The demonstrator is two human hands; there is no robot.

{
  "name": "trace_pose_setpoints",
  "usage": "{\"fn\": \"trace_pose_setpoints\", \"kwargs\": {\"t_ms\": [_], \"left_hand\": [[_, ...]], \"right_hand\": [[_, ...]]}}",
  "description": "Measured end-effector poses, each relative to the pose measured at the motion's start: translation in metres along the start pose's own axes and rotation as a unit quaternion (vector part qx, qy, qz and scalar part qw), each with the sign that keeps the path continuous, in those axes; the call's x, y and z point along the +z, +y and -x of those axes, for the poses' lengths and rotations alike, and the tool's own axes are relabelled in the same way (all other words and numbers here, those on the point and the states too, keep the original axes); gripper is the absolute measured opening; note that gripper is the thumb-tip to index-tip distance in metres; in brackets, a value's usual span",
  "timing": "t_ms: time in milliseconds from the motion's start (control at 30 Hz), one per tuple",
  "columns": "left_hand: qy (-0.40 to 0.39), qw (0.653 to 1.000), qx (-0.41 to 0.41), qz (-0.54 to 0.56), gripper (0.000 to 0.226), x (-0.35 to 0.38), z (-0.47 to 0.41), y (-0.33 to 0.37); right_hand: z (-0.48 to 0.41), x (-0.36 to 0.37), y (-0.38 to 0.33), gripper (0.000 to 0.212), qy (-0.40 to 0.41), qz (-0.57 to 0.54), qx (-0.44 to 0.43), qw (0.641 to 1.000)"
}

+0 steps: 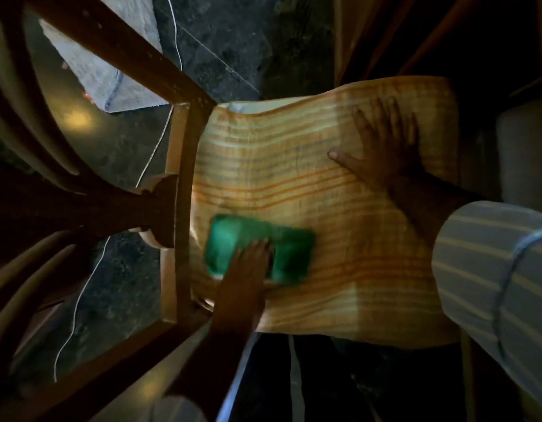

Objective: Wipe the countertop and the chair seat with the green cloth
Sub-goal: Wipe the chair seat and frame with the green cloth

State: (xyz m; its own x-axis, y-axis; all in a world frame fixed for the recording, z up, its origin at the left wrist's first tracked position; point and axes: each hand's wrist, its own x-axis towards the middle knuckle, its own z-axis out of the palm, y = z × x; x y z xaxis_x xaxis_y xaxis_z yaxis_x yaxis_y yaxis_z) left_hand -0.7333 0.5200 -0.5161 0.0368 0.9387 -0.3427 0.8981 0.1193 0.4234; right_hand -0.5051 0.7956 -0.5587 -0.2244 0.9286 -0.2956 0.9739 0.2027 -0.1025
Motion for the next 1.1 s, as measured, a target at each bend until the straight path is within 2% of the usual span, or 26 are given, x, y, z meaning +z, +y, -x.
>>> {"fn": "trace_pose_setpoints", "kwargs": {"t_ms": [100, 200, 300, 400, 433, 500, 567, 633, 700, 800, 867, 933, 1000, 1100], "left_hand": [[-0.013, 0.999, 0.033, 0.031, 0.057, 0.009, 0.051, 0.002], [-0.023, 0.998, 0.033, 0.038, 0.056, 0.004, 0.056, 0.006], [-0.035, 0.997, 0.024, 0.071, 0.055, -0.01, 0.049, 0.002], [-0.056, 0.992, 0.029, 0.105, 0.055, -0.025, 0.044, -0.01], [-0.039, 0.992, 0.021, 0.121, 0.048, -0.031, 0.039, -0.012], [0.04, 0.995, 0.002, 0.096, 0.035, -0.037, 0.025, -0.018], [0.103, 0.994, -0.024, 0.006, 0.029, -0.042, 0.007, -0.023], [0.067, 0.993, -0.093, -0.033, 0.04, -0.045, -0.006, -0.025], [-0.009, 0.989, -0.147, -0.027, 0.054, -0.044, -0.011, -0.025], [-0.035, 0.986, -0.16, -0.024, 0.04, -0.048, -0.017, -0.023], [-0.041, 0.988, -0.148, -0.017, 0.028, -0.057, -0.02, -0.018], [-0.019, 0.99, -0.137, 0.006, 0.025, -0.07, -0.018, -0.011], [0.031, 0.989, -0.138, 0.051, 0.02, -0.09, -0.011, -0.003], [0.121, 0.975, -0.147, 0.112, 0.017, -0.128, 0.0, 0.009]], "right_hand": [[-0.001, 0.0, 0.001, 0.102, 0.003, 0.003, 0.001, 1.0], [0.0, -0.002, 0.0, 0.1, -0.011, 0.005, 0.002, 1.0], [0.001, -0.011, -0.012, 0.098, -0.062, 0.007, 0.036, 0.997], [0.015, -0.028, -0.042, 0.09, -0.112, -0.07, 0.09, 0.987], [0.026, -0.034, -0.054, 0.081, -0.112, -0.102, 0.071, 0.986], [0.063, -0.04, -0.08, 0.055, -0.098, -0.158, 0.002, 0.983], [0.107, -0.038, -0.105, 0.049, -0.17, -0.211, -0.035, 0.962], [0.147, -0.025, -0.124, 0.049, -0.263, -0.197, -0.046, 0.944], [0.176, -0.008, -0.133, 0.049, -0.273, -0.164, -0.049, 0.947], [0.189, 0.006, -0.135, 0.052, -0.24, -0.168, -0.039, 0.955], [0.181, 0.005, -0.13, 0.047, -0.269, -0.181, -0.036, 0.945], [0.171, -0.003, -0.121, 0.029, -0.308, -0.275, 0.003, 0.911], [0.162, -0.014, -0.114, 0.014, -0.311, -0.415, 0.056, 0.853], [0.153, -0.042, -0.116, 0.033, -0.266, -0.566, 0.103, 0.773]]}}
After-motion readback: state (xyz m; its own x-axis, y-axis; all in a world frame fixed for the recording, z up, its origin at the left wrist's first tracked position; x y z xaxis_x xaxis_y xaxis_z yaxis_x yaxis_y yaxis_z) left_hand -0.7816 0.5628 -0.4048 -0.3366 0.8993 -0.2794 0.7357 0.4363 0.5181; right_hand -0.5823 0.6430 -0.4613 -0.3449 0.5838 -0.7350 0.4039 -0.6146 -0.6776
